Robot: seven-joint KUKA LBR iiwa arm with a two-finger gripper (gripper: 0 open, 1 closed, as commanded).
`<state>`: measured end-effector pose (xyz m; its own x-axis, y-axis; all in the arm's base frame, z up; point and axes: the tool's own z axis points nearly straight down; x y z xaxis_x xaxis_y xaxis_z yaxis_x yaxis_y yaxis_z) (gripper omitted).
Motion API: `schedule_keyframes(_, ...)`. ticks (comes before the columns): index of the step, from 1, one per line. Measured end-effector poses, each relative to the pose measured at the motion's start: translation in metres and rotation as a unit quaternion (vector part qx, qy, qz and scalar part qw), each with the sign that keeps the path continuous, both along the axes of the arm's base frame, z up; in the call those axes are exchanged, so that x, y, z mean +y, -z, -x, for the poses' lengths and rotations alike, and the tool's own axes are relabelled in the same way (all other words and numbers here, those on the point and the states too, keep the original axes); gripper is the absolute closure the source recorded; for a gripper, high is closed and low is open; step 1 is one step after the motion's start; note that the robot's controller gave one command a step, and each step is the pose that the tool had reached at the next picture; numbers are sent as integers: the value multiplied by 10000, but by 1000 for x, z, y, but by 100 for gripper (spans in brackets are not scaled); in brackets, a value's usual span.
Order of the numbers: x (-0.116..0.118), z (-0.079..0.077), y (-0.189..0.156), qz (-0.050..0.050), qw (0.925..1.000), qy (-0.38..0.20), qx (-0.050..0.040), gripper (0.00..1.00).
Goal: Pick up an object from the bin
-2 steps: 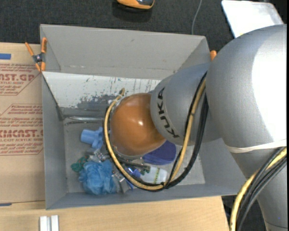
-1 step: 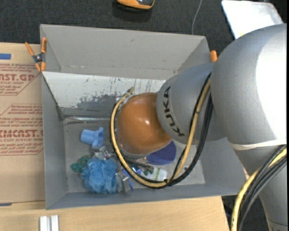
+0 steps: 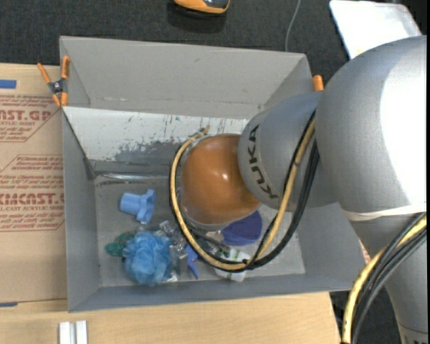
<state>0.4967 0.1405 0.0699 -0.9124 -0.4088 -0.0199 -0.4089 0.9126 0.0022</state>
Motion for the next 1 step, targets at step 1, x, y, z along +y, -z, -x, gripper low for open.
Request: schedule_keyframes(1,0,0,0,0,10000,0,0,100)
